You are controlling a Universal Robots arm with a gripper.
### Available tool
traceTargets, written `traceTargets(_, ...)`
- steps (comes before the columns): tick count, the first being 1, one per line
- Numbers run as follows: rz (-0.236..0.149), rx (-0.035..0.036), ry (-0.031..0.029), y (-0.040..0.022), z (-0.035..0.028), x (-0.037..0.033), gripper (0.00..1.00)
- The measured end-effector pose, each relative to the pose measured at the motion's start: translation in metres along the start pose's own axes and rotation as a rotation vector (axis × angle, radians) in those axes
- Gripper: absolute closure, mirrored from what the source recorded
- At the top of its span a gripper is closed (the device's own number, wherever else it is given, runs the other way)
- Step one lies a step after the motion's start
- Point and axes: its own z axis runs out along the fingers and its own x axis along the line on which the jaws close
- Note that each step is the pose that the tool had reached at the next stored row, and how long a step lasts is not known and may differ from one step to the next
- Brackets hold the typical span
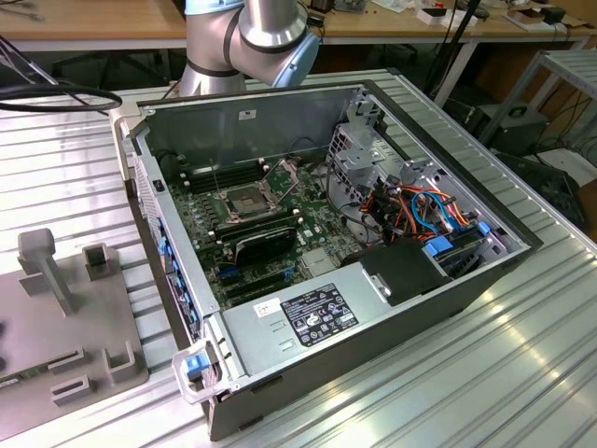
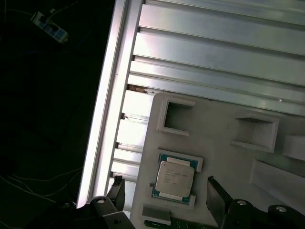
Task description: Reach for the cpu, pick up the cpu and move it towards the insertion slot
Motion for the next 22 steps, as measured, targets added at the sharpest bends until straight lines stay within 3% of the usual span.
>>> traceTargets(15, 0.0, 0.0049, 0.001, -0.0003, 0.0083, -0.0002, 0.22)
traceTargets(22, 0.0, 0.0071, 0.0014, -0.0007, 0.0166, -0.0004, 0.22)
